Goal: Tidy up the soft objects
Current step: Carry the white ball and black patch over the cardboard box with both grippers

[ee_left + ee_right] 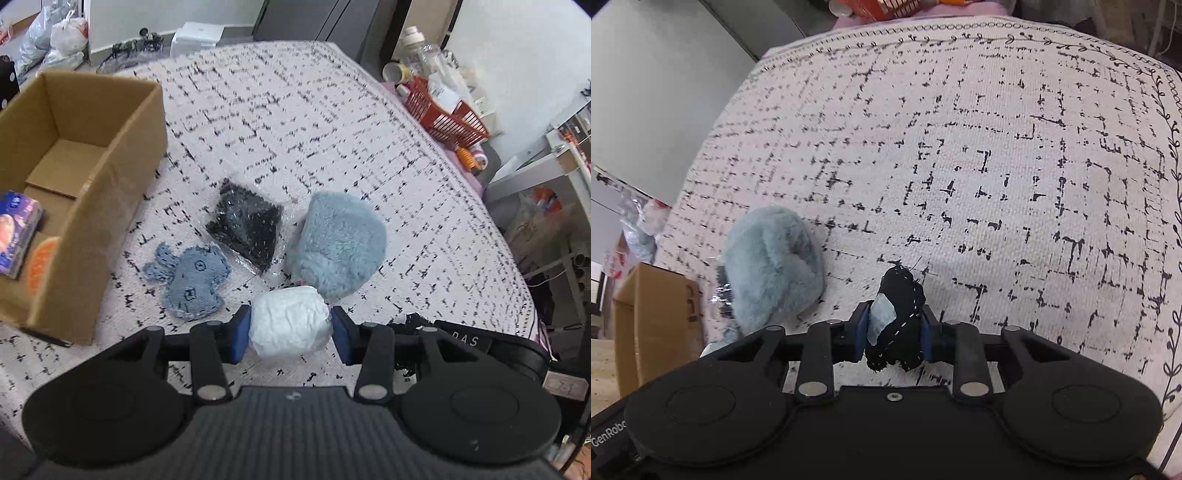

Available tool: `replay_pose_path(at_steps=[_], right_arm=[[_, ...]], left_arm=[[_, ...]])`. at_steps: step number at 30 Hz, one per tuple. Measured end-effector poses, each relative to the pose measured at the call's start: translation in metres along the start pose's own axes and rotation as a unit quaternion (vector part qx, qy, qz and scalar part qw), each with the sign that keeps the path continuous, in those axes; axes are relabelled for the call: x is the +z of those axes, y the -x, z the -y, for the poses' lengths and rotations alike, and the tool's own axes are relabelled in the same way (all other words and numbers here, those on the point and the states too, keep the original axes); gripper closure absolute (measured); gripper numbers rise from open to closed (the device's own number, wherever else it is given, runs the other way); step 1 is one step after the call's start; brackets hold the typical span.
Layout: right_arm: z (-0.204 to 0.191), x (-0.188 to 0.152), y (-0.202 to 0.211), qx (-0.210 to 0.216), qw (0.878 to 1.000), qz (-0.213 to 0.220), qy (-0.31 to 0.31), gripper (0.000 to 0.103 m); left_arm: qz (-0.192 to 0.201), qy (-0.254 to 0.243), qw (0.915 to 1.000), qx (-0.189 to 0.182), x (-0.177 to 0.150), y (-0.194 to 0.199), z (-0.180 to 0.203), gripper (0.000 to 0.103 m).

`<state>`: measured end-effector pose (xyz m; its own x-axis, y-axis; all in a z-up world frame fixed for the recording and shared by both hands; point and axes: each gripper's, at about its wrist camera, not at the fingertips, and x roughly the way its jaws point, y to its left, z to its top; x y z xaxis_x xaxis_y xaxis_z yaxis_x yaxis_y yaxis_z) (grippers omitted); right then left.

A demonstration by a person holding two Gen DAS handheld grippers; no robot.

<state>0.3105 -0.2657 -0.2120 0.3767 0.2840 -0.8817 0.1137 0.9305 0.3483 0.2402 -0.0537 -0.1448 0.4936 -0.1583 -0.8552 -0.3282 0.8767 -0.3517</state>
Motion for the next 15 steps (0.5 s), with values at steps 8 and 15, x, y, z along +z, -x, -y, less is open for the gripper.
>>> replay_pose_path(at_steps=[8, 15], right_arm=[[-0.005, -0.010, 0.028, 0.027, 0.999, 0.023, -0.002, 0.075], [-0.009, -0.015, 0.055, 0.060, 0.997, 0.048, 0.000, 0.075]], left_arm=[[0.031, -0.003, 0.9995, -0.011, -0.004, 0.043, -0.007, 0.058], [0.053, -0.007, 0.9984, -0.018, -0.005, 0.077, -0.016, 0.058]])
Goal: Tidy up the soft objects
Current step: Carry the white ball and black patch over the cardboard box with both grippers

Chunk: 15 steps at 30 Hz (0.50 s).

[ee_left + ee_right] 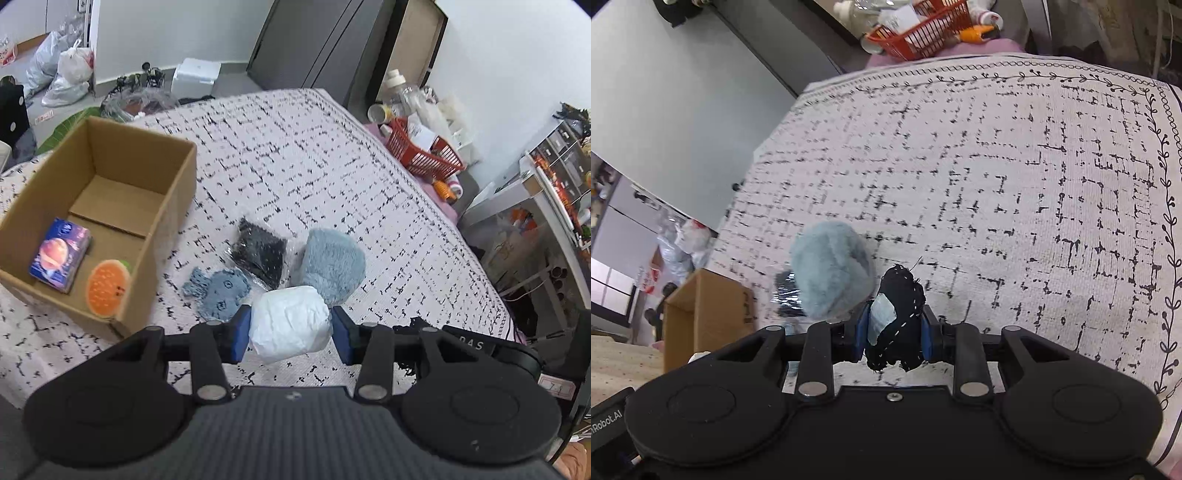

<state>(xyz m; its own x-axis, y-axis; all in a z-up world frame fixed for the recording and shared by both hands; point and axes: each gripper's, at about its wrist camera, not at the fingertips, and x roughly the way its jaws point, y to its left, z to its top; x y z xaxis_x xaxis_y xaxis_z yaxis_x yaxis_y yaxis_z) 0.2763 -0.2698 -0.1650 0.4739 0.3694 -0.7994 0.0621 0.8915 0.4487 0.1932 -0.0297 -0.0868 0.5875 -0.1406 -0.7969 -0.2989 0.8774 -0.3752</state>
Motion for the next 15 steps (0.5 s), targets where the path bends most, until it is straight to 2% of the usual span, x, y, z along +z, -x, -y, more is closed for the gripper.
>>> replay_pose_path(at_steps=[9, 15], right_arm=[[-0.014, -0.006, 0.022, 0.008, 1.000, 0.023, 0.016, 0.075], [-0.033, -0.015, 0.033, 0.019, 0.999, 0.023, 0.041, 0.075]], left_arm=[[0.028, -0.002, 0.9996, -0.008, 0.003, 0.033, -0.015, 0.058], [0.037, -0.011, 0.9992, -0.008, 0.004, 0.048, -0.027, 0.058]])
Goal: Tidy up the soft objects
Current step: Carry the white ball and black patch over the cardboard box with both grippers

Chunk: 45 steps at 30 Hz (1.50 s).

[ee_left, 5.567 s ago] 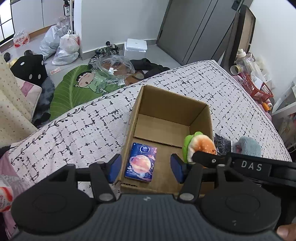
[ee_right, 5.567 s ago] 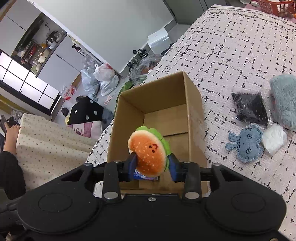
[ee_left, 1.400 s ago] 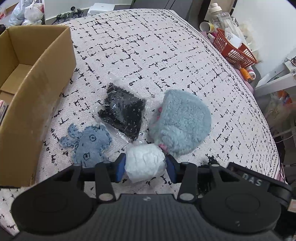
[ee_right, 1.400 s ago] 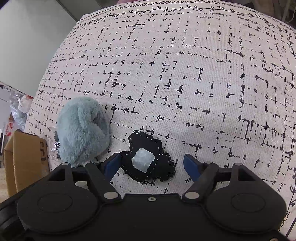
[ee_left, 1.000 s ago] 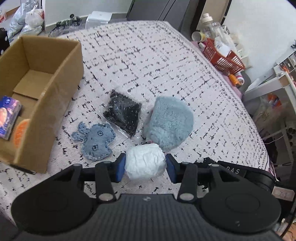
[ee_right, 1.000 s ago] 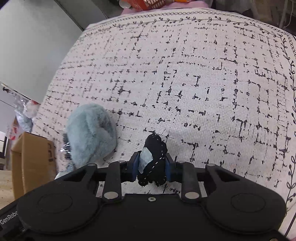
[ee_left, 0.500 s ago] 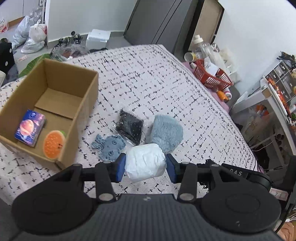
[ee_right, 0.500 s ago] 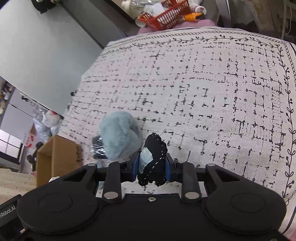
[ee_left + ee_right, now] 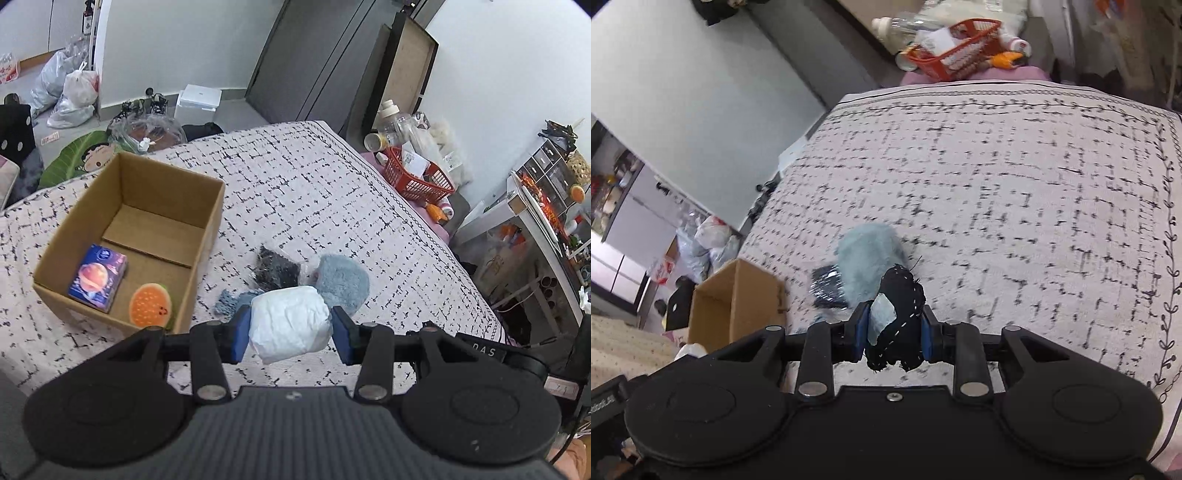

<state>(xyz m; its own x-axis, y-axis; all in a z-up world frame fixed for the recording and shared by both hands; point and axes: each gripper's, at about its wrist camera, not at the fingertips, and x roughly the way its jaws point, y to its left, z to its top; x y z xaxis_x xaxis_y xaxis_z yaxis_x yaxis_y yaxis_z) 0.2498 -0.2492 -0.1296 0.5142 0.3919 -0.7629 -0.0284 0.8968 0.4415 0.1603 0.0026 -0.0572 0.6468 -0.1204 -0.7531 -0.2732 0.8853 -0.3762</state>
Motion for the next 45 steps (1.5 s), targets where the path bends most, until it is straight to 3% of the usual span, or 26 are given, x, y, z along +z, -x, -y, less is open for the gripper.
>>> replay_pose_path(at_steps=[22, 29, 45], right_arm=[[-0.113, -0.016, 0.017, 0.050, 0.996, 0.018, 0.077, 0.075], [-0.151, -0.022, 0.007, 0.061, 0.993, 0.013, 0.104, 0.075], [-0.204, -0.025, -0.038, 0.068, 0.988, -0.014, 0.138, 0.074]], left_arm=[[0.031, 0.009, 0.9995, 0.007, 0.023, 0.033, -0.064, 0.058], [0.026, 0.027, 0.9993, -0.006, 0.038, 0.035, -0.091, 0.058], [0.021, 0.044, 0.9987, 0.017, 0.067, 0.020, -0.144, 0.058]])
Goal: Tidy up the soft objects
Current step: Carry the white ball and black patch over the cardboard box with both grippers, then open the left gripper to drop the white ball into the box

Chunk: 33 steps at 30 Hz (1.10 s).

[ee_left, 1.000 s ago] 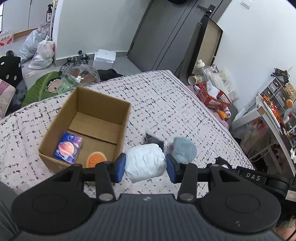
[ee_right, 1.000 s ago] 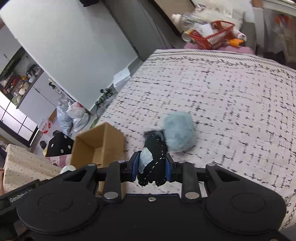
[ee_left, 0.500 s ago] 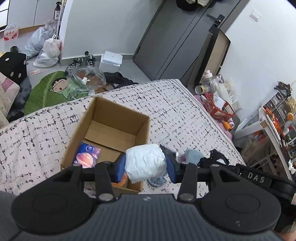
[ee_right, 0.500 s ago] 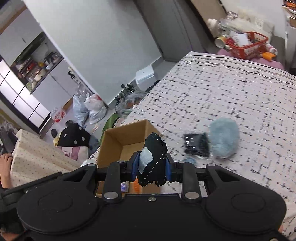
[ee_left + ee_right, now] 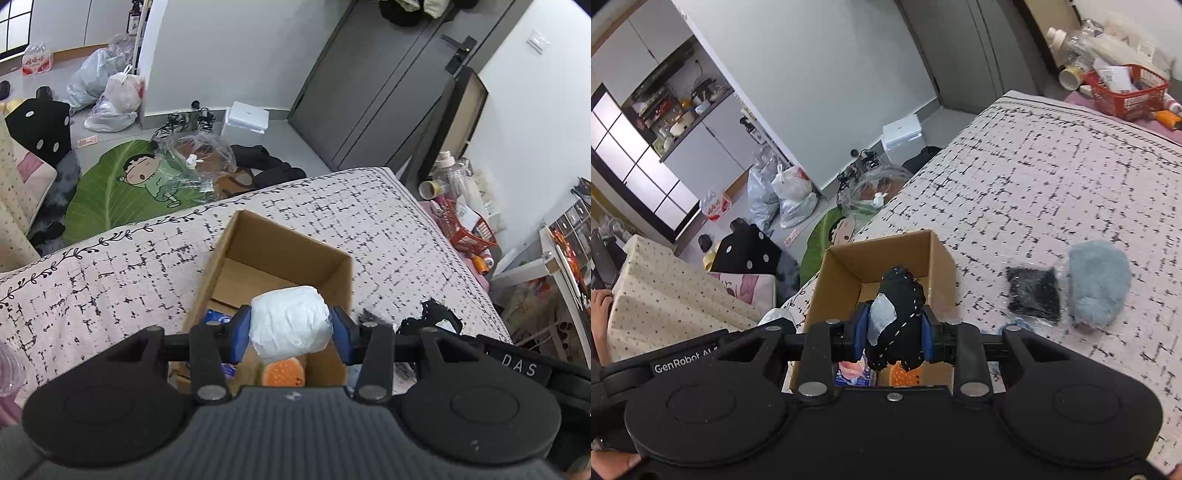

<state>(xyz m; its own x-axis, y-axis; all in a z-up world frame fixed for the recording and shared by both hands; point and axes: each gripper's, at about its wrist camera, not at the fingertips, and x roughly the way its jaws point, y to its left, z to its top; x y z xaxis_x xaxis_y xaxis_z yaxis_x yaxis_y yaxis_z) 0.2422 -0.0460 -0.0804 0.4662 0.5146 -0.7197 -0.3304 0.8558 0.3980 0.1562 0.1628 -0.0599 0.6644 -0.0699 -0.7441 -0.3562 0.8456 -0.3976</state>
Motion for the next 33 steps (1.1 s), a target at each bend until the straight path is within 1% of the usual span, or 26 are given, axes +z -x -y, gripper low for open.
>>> replay_pose_path(at_steps=[3, 7, 9, 11, 13, 18, 29, 31, 33], right_arm=[[-0.003, 0.003, -0.013, 0.004, 1.000, -0.007, 0.009, 0.074], [-0.002, 0.000, -0.026, 0.020, 0.999, -0.007, 0.024, 0.074], [0.001, -0.001, -0.034, 0.020, 1.000, -0.009, 0.020, 0.074], [0.002, 0.001, -0.040, 0.016, 1.000, -0.010, 0.021, 0.074], [0.004, 0.003, -0.046, 0.015, 1.000, -0.019, 0.018, 0.074], [0.005, 0.006, -0.052, 0.022, 0.999, -0.028, 0.013, 0.074], [0.016, 0.011, -0.070, 0.019, 0.999, -0.041, -0.015, 0.074], [0.020, 0.012, -0.073, 0.016, 0.999, -0.045, -0.022, 0.074], [0.024, 0.013, -0.077, 0.014, 0.998, -0.048, -0.031, 0.074]], left_arm=[[-0.004, 0.003, 1.0000, 0.005, 0.005, -0.008, -0.006, 0.058], [-0.014, 0.003, 0.9998, 0.011, 0.009, -0.022, -0.012, 0.058], [-0.019, -0.012, 0.9995, 0.022, 0.008, -0.030, -0.010, 0.058], [-0.022, -0.018, 0.9993, 0.022, 0.007, -0.038, -0.010, 0.058], [-0.032, -0.013, 0.9992, 0.021, 0.007, -0.047, -0.012, 0.058], [-0.056, -0.001, 0.9981, 0.026, 0.007, -0.072, -0.015, 0.058], [-0.086, 0.019, 0.9959, 0.020, 0.005, -0.111, -0.011, 0.058], [-0.093, 0.028, 0.9950, 0.025, 0.005, -0.115, -0.012, 0.053], [-0.097, 0.037, 0.9940, 0.035, 0.006, -0.117, -0.015, 0.051]])
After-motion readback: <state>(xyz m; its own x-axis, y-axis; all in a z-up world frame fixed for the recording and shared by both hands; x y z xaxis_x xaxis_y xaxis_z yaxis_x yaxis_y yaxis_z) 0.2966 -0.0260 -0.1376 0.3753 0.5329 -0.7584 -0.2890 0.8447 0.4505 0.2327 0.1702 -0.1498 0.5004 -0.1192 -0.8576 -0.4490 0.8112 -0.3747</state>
